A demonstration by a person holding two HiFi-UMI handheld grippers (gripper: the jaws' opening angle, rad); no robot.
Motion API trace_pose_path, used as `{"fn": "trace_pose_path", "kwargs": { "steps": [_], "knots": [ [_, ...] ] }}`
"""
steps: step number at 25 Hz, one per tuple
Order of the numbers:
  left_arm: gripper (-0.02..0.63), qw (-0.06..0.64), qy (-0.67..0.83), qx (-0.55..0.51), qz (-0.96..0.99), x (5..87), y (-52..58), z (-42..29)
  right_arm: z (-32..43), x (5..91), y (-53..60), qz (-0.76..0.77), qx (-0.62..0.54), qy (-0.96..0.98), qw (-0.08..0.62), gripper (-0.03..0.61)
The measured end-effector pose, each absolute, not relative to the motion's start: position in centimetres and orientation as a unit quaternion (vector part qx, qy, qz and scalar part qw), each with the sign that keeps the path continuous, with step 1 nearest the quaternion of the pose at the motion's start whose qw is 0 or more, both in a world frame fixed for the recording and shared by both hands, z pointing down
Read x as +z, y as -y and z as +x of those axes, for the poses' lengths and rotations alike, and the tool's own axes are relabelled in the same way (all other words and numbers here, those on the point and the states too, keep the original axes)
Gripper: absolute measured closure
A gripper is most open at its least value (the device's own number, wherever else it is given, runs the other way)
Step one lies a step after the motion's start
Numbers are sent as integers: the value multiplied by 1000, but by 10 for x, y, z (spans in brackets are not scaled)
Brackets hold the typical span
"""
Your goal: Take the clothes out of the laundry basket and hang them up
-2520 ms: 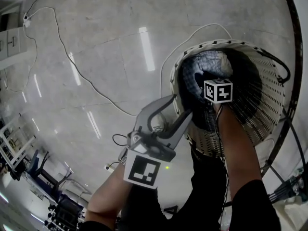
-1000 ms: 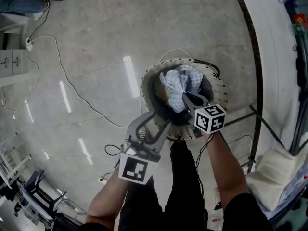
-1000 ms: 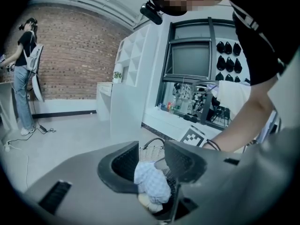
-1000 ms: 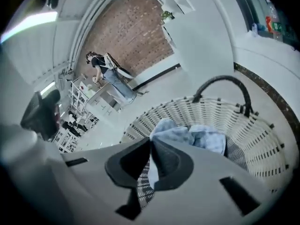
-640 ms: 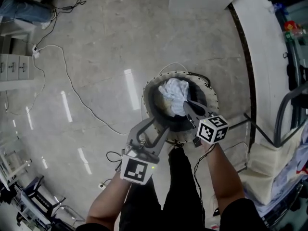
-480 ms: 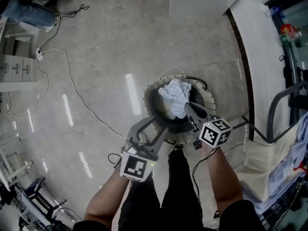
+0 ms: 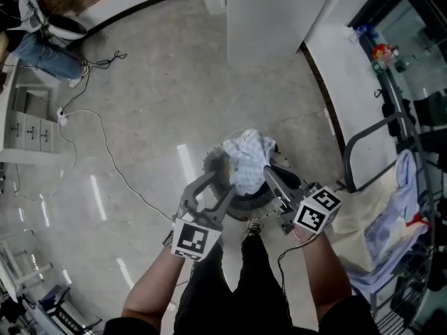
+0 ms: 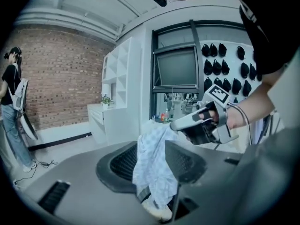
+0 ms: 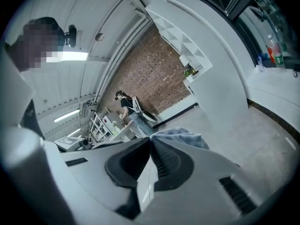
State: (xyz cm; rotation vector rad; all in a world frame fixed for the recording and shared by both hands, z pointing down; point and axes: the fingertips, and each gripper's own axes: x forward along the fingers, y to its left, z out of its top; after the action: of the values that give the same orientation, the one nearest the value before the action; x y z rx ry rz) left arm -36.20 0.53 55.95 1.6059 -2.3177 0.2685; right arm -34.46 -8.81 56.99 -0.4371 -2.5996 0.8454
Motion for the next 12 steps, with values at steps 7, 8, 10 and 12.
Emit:
{"fn": "trace_pose_path", "kwargs": {
  "steps": [7,8,10,12],
  "knots": [
    [398,136,801,103,573,507,-2,-360,-328,450,88,-173,284,935,123,555],
    [389,134,799,104,577,500,0,-359,-325,436,88,-178,280,937,113,555],
    [377,134,791,107,588,487,5,-351,-314,409,85,-188,275,938,99,555],
    [366,132,783,113,598,469,13,-346,-305,378,84,-197,267,939,88,555]
  ]
}}
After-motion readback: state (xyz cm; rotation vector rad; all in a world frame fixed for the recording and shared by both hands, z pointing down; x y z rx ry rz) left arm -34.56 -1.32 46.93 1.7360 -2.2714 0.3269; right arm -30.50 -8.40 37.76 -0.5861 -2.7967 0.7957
